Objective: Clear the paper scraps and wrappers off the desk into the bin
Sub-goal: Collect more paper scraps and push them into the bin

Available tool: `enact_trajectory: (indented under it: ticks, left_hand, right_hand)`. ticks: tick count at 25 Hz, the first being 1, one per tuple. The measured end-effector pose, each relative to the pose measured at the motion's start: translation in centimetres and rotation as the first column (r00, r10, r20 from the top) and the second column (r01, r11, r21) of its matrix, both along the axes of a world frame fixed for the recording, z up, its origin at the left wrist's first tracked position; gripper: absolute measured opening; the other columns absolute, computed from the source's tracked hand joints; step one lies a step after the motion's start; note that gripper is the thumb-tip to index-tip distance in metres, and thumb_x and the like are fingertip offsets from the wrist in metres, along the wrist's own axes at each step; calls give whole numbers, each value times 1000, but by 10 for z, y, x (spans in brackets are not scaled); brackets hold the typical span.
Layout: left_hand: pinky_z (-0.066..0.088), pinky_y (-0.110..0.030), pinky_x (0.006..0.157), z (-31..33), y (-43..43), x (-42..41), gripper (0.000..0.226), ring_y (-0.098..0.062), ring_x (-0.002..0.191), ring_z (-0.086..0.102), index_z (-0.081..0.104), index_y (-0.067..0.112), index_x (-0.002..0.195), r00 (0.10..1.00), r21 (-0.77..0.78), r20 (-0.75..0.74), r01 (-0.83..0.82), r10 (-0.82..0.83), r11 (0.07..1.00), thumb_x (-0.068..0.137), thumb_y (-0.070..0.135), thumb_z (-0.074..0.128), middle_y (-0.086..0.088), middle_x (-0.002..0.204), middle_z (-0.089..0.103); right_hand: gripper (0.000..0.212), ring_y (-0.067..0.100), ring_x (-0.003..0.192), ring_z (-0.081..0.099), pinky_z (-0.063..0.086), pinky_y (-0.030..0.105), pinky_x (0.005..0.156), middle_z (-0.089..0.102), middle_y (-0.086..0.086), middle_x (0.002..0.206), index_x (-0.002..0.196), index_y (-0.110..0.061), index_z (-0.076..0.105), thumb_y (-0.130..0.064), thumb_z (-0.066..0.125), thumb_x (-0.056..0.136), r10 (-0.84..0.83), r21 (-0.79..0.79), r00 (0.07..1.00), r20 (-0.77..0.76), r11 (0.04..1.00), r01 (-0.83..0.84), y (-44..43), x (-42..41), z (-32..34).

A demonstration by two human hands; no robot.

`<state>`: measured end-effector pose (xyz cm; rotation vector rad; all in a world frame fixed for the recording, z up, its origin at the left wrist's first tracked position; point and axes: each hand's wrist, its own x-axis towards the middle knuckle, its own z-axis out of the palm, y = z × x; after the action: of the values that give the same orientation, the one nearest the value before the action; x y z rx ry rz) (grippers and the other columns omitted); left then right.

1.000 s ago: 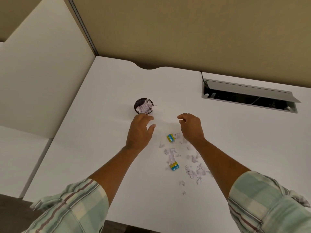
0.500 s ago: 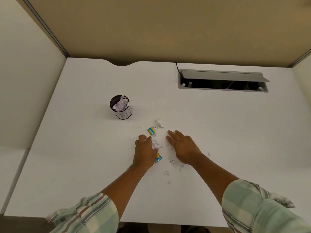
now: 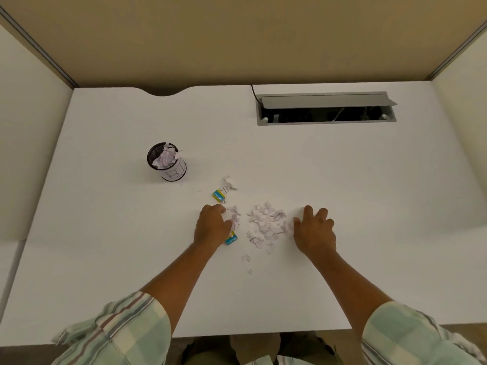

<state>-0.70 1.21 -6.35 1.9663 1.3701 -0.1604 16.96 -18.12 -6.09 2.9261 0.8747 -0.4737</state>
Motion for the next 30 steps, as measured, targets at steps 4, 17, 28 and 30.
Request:
enact_trajectory:
  ticks: [4, 17, 28, 30]
  left_hand:
    - [49, -26, 83, -5, -7, 14, 34, -23, 107, 66, 69, 12, 118, 999, -36, 28, 34, -33, 999, 85, 17, 76, -10, 121, 66]
    - [55, -38, 96, 2, -2, 9, 32, -23, 119, 58, 64, 18, 127, 970, 255, 124, 173, -210, 951, 95, 22, 67, -4, 128, 60]
    - [49, -42, 100, -3, 42, -5, 40, -28, 128, 50, 58, 16, 136, 955, 418, 11, 265, -296, 869, 98, 30, 62, -8, 143, 52]
    - [49, -43, 99, -6, 45, -4, 39, -28, 126, 50, 58, 16, 135, 954, 417, 13, 266, -299, 869, 98, 29, 61, -8, 142, 52]
  right_hand:
    - [36, 40, 93, 59, 48, 40, 66, 42, 20, 121, 130, -12, 39, -33, 45, 101, 31, 74, 982, -186, 997, -18, 21, -26, -5]
    - [84, 36, 137, 34, 48, 50, 95, 15, 11, 165, 158, -34, 8, -79, 25, 89, 602, 93, 797, -48, 797, -596, 53, -28, -21]
    - [33, 31, 104, 52, 54, 41, 75, 49, 14, 129, 132, -21, 43, -35, 45, 102, 724, 167, 685, 83, 668, -726, 96, -38, -41]
    - [30, 30, 101, 53, 55, 38, 67, 51, 13, 122, 127, -16, 45, -22, 52, 99, 721, 203, 692, 34, 673, -711, 99, -34, -40]
